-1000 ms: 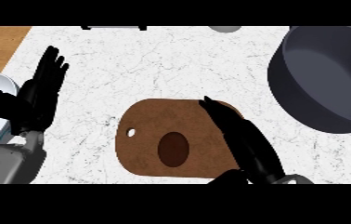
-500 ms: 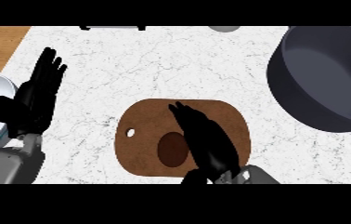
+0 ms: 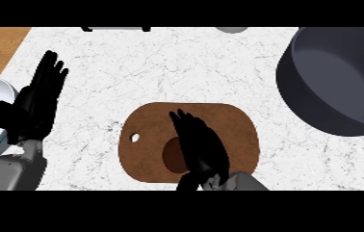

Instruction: Pick the cupcake from the cutting board and place it in the pot

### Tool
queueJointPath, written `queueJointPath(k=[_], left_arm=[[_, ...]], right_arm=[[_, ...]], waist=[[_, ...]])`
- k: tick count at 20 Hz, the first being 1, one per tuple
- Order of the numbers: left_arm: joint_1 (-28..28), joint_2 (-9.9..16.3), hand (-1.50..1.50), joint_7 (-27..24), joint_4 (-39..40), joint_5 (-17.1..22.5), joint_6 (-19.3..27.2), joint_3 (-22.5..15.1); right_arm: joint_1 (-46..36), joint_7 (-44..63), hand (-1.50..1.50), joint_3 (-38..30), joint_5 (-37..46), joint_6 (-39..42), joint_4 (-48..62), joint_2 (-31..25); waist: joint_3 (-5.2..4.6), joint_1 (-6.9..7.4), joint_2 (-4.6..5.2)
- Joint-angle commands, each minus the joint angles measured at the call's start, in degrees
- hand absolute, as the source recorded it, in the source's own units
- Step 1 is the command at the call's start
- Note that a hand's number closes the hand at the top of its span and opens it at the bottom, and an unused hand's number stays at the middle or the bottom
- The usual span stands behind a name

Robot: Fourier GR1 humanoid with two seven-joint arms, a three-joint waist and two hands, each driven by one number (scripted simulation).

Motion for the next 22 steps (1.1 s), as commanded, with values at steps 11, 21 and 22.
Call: queueJointPath(k=[11,21,22], left_arm=[[0.6,-2.5,0.0,-0.7,1.3,-2.2,-6.8,6.5],[-0.2,-4.0,0.0,2.4,-0.2,-5.2,-7.0,7.3],[-0.6,-7.7,0.0,4.4,-2.1,-8.3,-3.2,3.1]], right_arm=[[1.1,-1.7,-1.5,4.7,4.2,-6.6,8.5,2.2],[-0.2,-13.3,1.5,0.0,4.0,-2.4,15.8,-1.2],[0.5,-14.2,1.5,2.8,5.6,-4.0,17.3,1.3]], waist=[[0.01,0.18,0.03],[0.02,0.12,0.05],[0.03,0.11,0.04]])
